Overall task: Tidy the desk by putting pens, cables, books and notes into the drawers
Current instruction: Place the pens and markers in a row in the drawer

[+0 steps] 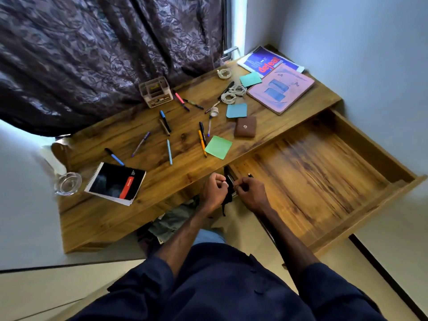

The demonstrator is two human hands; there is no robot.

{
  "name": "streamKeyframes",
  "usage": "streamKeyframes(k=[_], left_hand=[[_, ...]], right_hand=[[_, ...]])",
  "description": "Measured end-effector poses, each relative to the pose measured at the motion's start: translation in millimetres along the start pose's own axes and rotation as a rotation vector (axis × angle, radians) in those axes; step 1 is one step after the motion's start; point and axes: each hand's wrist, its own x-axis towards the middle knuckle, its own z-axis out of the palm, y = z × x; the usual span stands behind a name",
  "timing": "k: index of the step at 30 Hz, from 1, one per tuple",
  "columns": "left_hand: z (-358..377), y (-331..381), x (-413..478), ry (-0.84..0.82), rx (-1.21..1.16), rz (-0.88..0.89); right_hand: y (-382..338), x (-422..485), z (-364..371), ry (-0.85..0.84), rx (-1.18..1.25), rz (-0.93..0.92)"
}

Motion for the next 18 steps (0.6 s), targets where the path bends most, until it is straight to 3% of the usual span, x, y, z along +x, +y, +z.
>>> streamKeyframes(k=[6, 18], left_hand=[[-32, -22, 31, 0.079, 0.036, -0.107], [-105, -39, 135, 0.074, 0.036, -0.24]], right_hand=[[-27, 45, 25, -0.133, -0.033, -0.013], [-79, 167, 77, -0.109, -0.057, 0.058]])
